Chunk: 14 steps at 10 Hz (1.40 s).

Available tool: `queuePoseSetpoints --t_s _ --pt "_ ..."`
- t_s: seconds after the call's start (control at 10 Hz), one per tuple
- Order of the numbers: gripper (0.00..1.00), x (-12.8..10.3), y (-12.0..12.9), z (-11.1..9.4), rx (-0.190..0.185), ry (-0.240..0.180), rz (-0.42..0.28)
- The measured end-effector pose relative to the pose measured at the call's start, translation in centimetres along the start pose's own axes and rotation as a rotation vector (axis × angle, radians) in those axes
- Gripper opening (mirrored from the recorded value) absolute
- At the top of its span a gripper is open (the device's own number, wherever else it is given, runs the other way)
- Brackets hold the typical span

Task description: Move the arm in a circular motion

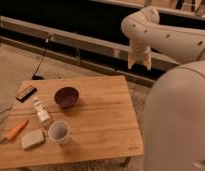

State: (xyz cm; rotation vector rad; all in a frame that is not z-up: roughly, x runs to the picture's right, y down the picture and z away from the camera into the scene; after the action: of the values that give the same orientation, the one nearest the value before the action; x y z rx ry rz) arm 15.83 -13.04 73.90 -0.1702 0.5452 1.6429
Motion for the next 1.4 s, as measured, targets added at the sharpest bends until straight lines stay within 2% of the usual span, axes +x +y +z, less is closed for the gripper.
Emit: queuePoseSetpoints --t_s 0.3,0.4,0.5,0.6,0.7,1.0,1.2,1.4 --pt "0.65 -1.7 6.9 -0.2 -0.033 0.015 -0.112" --pt "0.65 -1.8 8.9 -0.3 -0.043 0.022 -0.150" --pt "0.65 -1.5 12.1 -0.5 -0.059 0.034 -0.218" --pt "0.65 -1.1 14.3 -0.7 -0.073 0.037 -0.268" --pt "0.65 -0.2 18.0 -1.2 -0.096 0.038 -0.356" --pt "0.65 2.9 26.2 -3.3 -0.172 0.024 -0.565" --pt "0.65 5.9 30.6 -4.8 -0.221 0.017 -0.696" --pt "0.65 9.2 33.5 -5.8 -0.253 0.022 -0.806"
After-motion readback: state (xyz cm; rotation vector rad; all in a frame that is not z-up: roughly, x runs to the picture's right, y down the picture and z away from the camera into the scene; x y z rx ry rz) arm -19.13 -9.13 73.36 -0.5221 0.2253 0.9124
